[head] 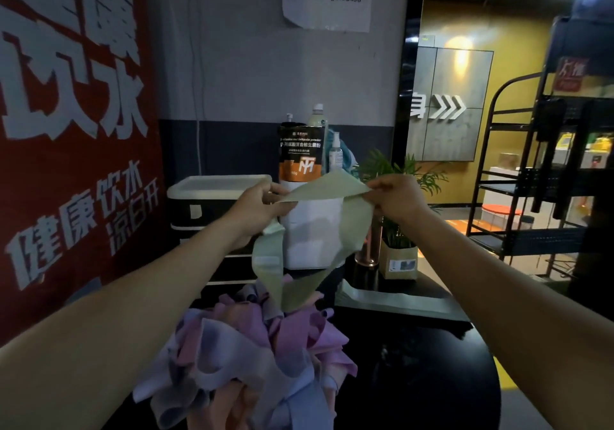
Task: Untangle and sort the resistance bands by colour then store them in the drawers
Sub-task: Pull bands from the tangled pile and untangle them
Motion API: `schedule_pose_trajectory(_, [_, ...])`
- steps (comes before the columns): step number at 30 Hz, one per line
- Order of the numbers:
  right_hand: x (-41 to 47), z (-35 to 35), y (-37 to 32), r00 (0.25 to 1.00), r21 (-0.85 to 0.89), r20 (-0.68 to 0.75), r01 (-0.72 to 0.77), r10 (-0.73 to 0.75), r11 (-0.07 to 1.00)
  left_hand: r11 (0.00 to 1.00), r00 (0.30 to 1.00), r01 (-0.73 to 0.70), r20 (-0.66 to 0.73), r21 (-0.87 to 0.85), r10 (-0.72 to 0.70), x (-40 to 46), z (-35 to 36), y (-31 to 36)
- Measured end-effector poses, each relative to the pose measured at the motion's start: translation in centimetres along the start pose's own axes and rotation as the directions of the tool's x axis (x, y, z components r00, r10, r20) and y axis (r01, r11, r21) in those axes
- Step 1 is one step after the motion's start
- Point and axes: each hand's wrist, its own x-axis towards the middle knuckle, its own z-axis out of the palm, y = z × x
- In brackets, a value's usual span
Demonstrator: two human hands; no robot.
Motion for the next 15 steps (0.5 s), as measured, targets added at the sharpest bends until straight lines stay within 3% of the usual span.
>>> schedule_pose_trajectory(2, [-0.4,-0.6,0.8,0.998,0.052,0.058,-0.026,0.023,0.998,0.999,0.998,0.038,0.049,-0.027,-0.037,0.1,-0.3,-0.1])
schedule_pose_trajectory(8, [-0.5,-2.3,3.2,0.987,0.08,0.158,-0.03,0.017,0.996,0.969,0.95,0.226,0.197,0.096,-0.241,-0.2,0.6,-0.8])
schedule_pose_trajectory(11, [-0.6,-3.6,4.4,0.962,0.019,0.263,-0.085,0.077,0.996,0.963,0.95,0.213,0.197,0.166,-0.244,0.0,0.3,-1.2])
schedule_pose_trajectory(15, [-1.3,-3.9,5.8,0.93,-0.032,0.357,-0.083,0.089,0.996,0.978,0.963,0.206,0.173,0.031,-0.208,0.4,0.2,-2.3])
